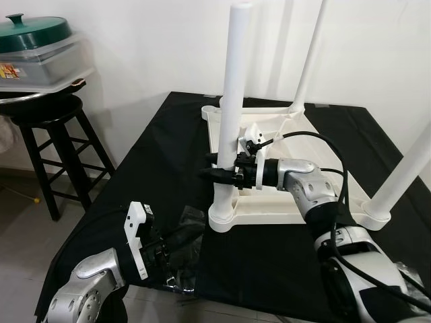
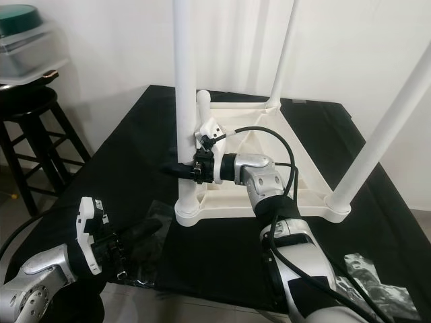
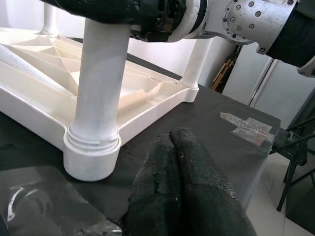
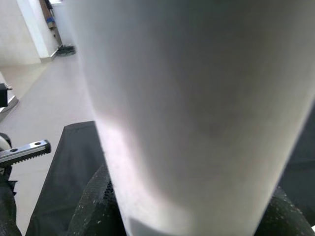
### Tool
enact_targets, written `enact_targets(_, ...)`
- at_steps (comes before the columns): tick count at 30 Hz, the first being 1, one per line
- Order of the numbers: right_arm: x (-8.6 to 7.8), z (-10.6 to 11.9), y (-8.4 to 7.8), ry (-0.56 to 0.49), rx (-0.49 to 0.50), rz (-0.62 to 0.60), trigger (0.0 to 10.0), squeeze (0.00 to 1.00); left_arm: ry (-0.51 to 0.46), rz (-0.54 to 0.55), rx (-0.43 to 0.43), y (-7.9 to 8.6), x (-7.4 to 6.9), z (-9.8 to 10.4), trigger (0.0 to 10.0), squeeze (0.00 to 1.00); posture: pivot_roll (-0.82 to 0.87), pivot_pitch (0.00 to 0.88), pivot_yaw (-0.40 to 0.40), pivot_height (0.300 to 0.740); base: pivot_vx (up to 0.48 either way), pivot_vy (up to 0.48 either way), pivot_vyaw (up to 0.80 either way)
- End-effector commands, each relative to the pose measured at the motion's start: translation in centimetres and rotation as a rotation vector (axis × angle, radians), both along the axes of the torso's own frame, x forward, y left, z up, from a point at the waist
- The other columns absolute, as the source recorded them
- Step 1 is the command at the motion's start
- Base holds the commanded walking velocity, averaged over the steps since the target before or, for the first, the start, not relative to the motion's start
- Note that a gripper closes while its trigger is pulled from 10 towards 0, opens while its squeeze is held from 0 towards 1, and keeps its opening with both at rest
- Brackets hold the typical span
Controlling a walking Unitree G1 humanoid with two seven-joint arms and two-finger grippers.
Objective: Building children table
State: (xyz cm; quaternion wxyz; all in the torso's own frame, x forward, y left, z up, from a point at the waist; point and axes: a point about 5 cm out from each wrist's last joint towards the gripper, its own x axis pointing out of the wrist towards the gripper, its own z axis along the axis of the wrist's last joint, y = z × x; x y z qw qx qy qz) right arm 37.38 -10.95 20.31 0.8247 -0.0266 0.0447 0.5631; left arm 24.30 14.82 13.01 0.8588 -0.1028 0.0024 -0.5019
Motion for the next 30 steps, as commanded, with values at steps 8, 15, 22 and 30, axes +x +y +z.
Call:
enact_targets(8, -0.2, -2.2, -1.2, 0.011, 0.01, -0.17, 0.0, 0.0, 0.01, -0.003, -0.005, 0.0, -0.3, -0.1, 10.0, 0.0, -0.04, 0.0, -0.052, 0.74, 0.0, 0.0, 0.0)
enact_targets(15, -3.1, -5.3, 1.7, 0.055, 0.051, -0.404, 0.0, 0.0, 0.008, -0.001, -0.005, 0.4, -0.4, 0.1, 10.0, 0.0, -0.07, 0.0, -0.043, 0.74, 0.0, 0.0, 0.0)
enact_targets(22, -4.2, -7.1, 2.0, 0.102, -0.008, -0.545, 0.0, 0.0, 0.017, -0.018, -0.006, 0.5, -0.3, 0.1, 10.0, 0.0, -0.08, 0.0, -0.036, 0.74, 0.0, 0.0, 0.0)
enact_targets(30, -4.2, -6.8, 2.2, 0.136, 0.026, -0.441, 10.0, 0.0, 0.011, -0.004, -0.011, 0.3, -0.4, 0.0, 10.0, 0.0, -0.06, 0.0, -0.049, 0.74, 0.0, 0.0, 0.0)
